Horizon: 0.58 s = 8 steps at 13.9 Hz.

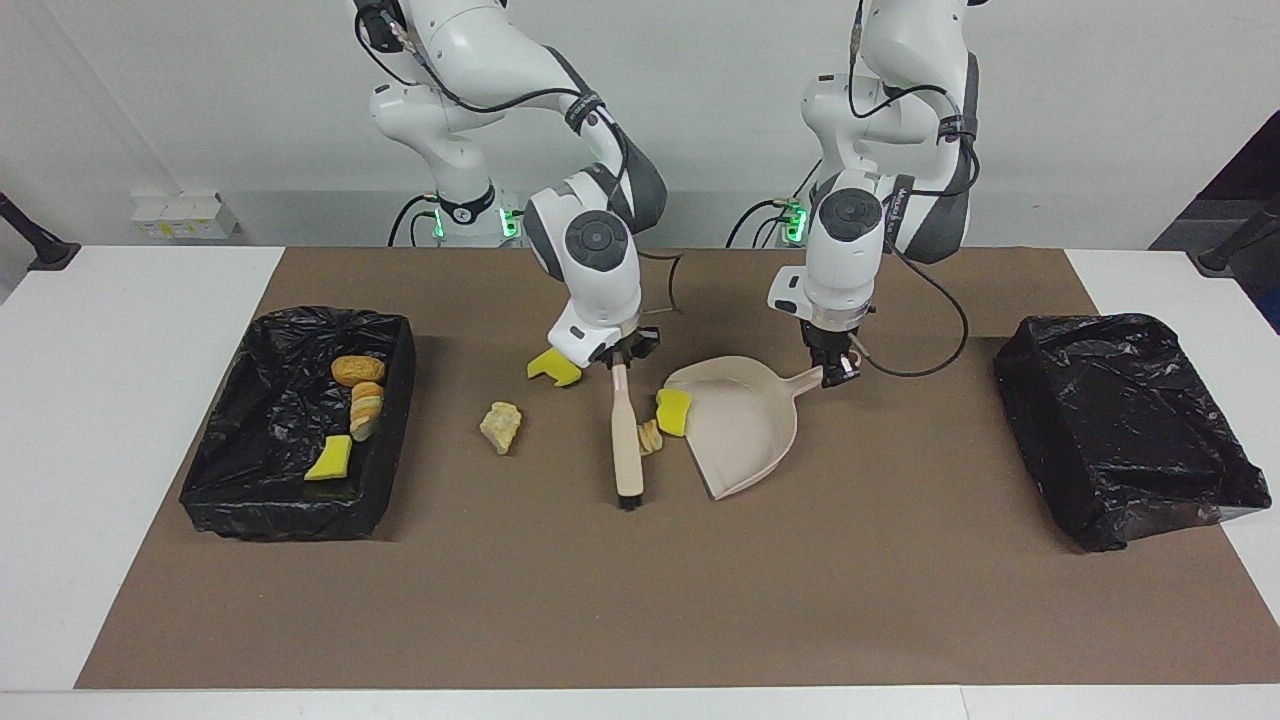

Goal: Sweep and dump trash in bin
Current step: 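Sweep the pieces into the dustpan held by the left gripper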

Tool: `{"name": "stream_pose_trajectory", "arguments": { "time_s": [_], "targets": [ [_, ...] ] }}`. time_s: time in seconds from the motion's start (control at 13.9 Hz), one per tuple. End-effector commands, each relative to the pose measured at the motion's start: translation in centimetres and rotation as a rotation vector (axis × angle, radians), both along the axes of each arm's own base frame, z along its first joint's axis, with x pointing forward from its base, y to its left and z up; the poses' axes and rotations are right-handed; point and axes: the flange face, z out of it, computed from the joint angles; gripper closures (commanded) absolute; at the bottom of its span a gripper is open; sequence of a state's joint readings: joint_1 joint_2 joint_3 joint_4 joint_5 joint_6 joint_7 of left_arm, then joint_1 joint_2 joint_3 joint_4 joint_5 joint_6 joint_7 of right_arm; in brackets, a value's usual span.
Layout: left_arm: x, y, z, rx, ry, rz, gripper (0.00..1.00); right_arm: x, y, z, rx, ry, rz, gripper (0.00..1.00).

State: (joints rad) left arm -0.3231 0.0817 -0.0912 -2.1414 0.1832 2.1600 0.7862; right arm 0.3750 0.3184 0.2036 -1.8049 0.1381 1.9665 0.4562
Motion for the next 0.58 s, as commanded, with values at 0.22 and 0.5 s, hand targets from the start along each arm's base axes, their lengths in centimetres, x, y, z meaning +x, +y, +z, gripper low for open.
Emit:
{"name": "stream_pose_trajectory", "arguments": {
  "time_s": [0.22,0.5],
  "targets": [
    [-0.6,0.0,-0.3,0.006,-0.016,0.002,1.00,-4.5,4.8,3.0,0.061,-0.008,0.013,1.00],
    [-0.6,0.0,-0.4,0.004,-0.012,-0.056,1.00,-3.3,2.8,8.3,0.090,-0.075,-0.054,1.00]
  ]
}}
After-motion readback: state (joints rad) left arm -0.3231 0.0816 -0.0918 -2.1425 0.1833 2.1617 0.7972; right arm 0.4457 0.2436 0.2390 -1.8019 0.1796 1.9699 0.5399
